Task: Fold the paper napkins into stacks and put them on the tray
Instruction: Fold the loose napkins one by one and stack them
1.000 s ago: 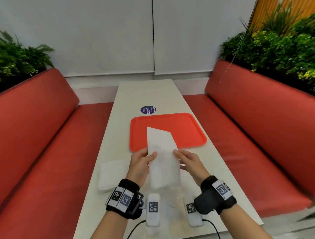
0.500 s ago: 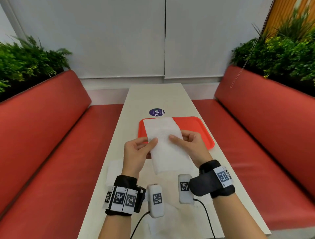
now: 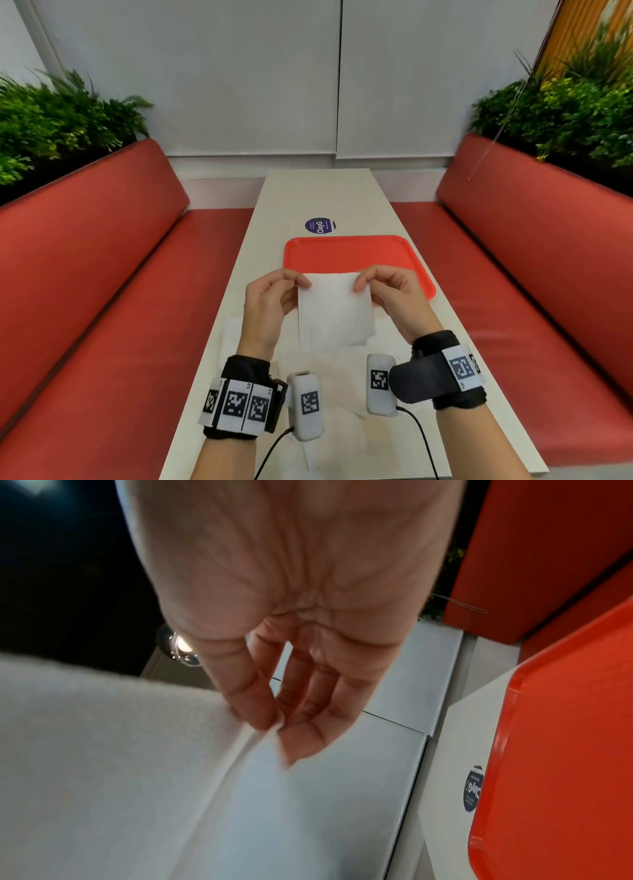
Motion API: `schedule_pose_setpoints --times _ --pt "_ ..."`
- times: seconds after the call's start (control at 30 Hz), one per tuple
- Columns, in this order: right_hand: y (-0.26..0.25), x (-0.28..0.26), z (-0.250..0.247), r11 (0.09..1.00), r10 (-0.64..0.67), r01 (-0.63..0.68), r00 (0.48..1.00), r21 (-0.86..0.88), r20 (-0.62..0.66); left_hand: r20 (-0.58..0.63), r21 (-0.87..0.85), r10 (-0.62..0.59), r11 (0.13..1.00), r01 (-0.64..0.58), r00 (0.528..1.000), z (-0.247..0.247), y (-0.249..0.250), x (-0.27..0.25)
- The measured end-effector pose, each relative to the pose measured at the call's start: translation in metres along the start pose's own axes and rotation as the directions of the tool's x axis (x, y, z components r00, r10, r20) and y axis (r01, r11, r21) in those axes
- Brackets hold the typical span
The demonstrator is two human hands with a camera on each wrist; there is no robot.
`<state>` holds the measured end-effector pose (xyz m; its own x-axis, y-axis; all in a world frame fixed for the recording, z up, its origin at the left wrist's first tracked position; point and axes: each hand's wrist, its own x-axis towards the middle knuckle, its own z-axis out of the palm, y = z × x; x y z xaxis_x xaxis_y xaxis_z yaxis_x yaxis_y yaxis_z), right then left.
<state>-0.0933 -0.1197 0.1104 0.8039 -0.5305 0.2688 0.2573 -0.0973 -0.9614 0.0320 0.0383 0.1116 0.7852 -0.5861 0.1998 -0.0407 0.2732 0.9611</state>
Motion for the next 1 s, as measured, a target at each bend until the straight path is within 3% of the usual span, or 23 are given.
schedule_pose_setpoints --times 0.17,0.33,0.47,0.57,0.83,1.0 --pt "0.003 0.002 0.002 0.996 0.013 -0.009 0.999 -0.085 0.042 -0.006 0.179 0.092 0.98 -0.089 0.996 -0.009 -0.002 -0.003" --pt "0.006 0.003 0.007 0.956 -0.064 0.044 0.996 -0.289 -0.058 -0.015 0.264 0.103 0.96 -0.095 0.995 -0.017 -0.008 -0.002" --pt "0.01 -0.001 0.03 0.886 -0.047 0.049 0.999 -0.462 0.015 0.089 0.356 0.085 0.928 -0.111 0.992 -0.018 -0.014 -0.004" --pt "0.023 -0.002 0.045 0.874 -0.063 0.035 0.997 -0.484 -0.042 0.129 0.369 0.076 0.922 -0.119 0.989 -0.017 -0.02 -0.01" --pt "0.061 -0.005 0.066 0.834 0.073 -0.065 0.997 -0.549 -0.007 -0.118 0.434 0.071 0.901 -0.013 0.99 -0.065 -0.053 -0.008" --pt "0.086 -0.007 0.035 0.7 0.153 -0.181 0.983 -0.691 -0.102 -0.409 0.452 -0.008 0.867 0.211 0.912 -0.129 -0.083 0.021"
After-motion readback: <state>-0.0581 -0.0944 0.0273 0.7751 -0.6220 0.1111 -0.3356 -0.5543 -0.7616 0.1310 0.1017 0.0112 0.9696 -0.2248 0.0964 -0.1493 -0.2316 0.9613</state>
